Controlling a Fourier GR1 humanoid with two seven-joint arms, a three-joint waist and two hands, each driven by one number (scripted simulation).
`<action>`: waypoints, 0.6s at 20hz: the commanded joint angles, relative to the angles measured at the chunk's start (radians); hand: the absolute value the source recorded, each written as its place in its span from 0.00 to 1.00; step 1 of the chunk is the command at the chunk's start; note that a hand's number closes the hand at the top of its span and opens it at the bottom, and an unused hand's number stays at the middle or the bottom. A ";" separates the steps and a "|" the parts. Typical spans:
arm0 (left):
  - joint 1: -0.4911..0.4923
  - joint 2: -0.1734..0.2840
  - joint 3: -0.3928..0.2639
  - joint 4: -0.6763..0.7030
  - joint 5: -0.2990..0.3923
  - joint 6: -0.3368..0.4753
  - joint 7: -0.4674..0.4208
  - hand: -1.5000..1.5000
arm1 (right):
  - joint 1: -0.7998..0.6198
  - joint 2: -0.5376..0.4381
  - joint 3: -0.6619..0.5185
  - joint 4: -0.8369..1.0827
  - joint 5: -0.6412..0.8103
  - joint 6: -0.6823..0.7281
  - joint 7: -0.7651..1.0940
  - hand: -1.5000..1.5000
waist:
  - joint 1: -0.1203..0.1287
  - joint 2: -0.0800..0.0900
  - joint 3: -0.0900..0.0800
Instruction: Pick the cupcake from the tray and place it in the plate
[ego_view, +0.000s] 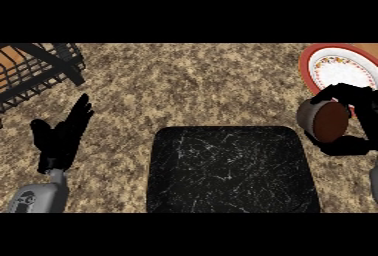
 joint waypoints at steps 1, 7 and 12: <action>-0.057 -0.008 -0.005 0.010 -0.017 0.019 0.043 0.50 | -0.075 -0.012 -0.125 0.048 -0.076 -0.001 0.069 1.00 | 0.009 0.003 0.000; -0.002 0.038 0.029 -0.028 0.016 -0.047 0.027 0.50 | -0.219 -0.117 -0.242 0.316 -0.174 0.052 0.066 1.00 | 0.021 0.003 0.000; -0.017 -0.011 0.005 -0.001 -0.006 -0.024 -0.001 0.50 | -0.344 -0.217 -0.292 0.648 -0.127 -0.069 -0.046 1.00 | 0.030 0.007 0.000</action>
